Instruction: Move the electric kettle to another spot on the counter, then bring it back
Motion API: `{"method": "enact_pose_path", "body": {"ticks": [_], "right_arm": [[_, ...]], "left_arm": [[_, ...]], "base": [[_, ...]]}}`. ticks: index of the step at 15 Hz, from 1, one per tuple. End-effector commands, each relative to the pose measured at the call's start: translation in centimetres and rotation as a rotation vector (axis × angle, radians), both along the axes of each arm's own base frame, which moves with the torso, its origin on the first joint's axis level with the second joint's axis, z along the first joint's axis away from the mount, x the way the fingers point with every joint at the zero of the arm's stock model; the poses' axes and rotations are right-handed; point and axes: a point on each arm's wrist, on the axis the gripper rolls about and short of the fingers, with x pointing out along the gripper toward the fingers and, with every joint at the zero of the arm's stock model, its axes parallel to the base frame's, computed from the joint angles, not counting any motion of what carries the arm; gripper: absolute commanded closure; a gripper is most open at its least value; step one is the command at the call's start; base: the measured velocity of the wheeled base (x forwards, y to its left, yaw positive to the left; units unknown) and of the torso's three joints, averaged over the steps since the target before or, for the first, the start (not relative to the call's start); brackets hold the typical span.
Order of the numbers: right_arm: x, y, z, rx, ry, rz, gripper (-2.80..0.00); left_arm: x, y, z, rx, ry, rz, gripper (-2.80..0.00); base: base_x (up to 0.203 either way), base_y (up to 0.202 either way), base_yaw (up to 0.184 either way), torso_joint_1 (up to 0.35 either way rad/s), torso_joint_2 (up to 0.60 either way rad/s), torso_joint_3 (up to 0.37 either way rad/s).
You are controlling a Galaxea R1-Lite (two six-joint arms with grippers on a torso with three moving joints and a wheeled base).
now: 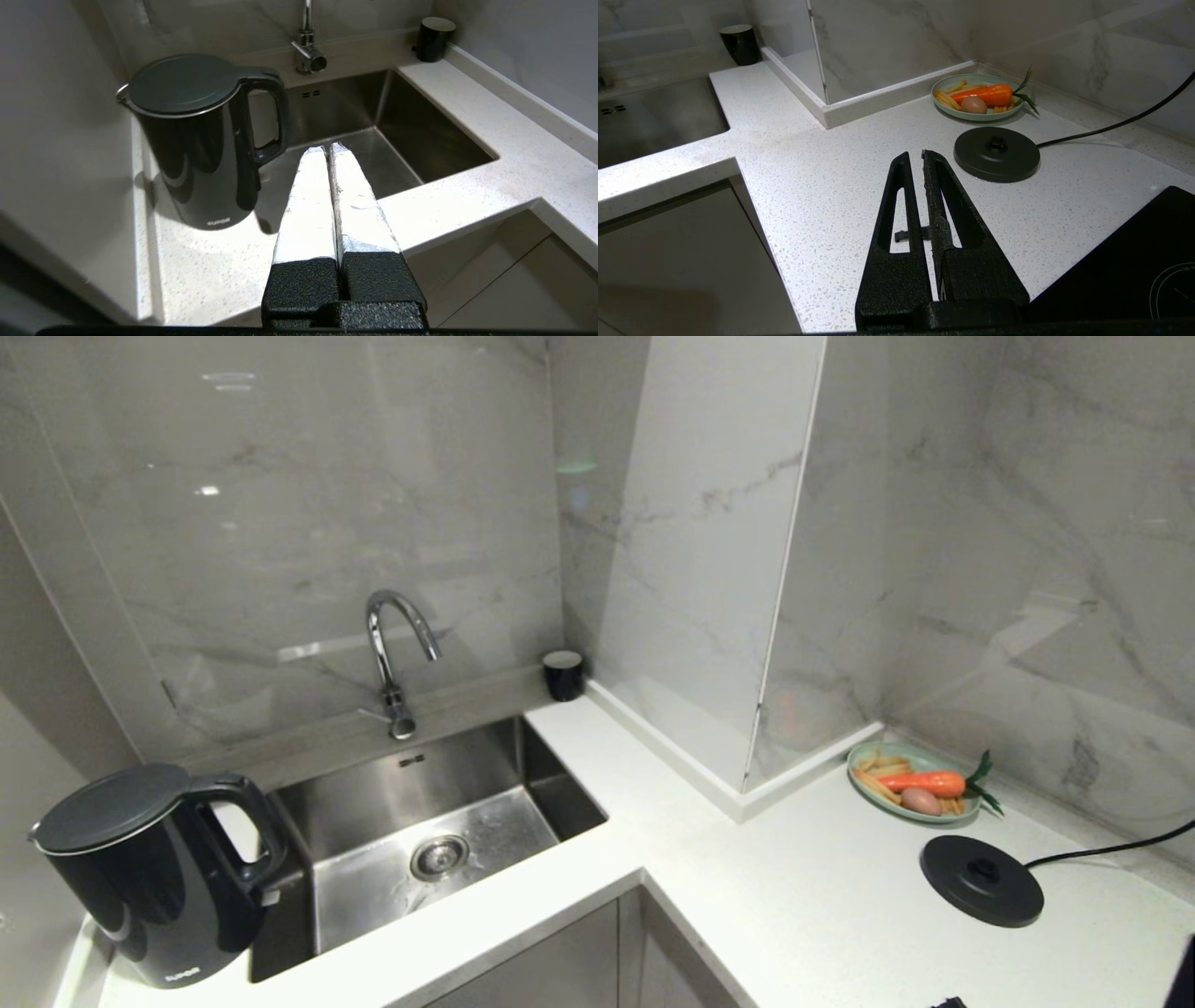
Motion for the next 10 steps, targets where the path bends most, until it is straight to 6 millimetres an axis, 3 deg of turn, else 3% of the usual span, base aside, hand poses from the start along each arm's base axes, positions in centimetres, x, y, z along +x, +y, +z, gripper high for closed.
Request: {"method": "enact_pose_path", "body": {"ticks": [1, 4, 6, 10], "right_arm": [[0.0, 0.0, 0.0, 0.0, 0.0, 0.0, 0.0], [0.0, 0.0, 0.0, 0.0, 0.0, 0.0, 0.0], [0.0, 0.0, 0.0, 0.0, 0.0, 0.0, 0.0], [0.0, 0.0, 0.0, 0.0, 0.0, 0.001, 0.0]], "left_arm": [[-2.0, 0.4, 0.1, -0.016, -0.086, 0.033, 0.0], [-3.6, 0.6, -1.0, 0.019, -0.15, 0.025, 0.0], [-3.2, 0.6, -2.4, 0.039, -0.117, 0.074, 0.0], [-3.8, 0.7, -0.8, 0.041, -0.155, 0.166, 0.0]], "base": [[0.0, 0.0, 0.0, 0.0, 0.0, 0.0], [0.0, 0.0, 0.0, 0.0, 0.0, 0.0], [0.0, 0.0, 0.0, 0.0, 0.0, 0.0], [0.0, 0.0, 0.0, 0.0, 0.0, 0.0]]}}
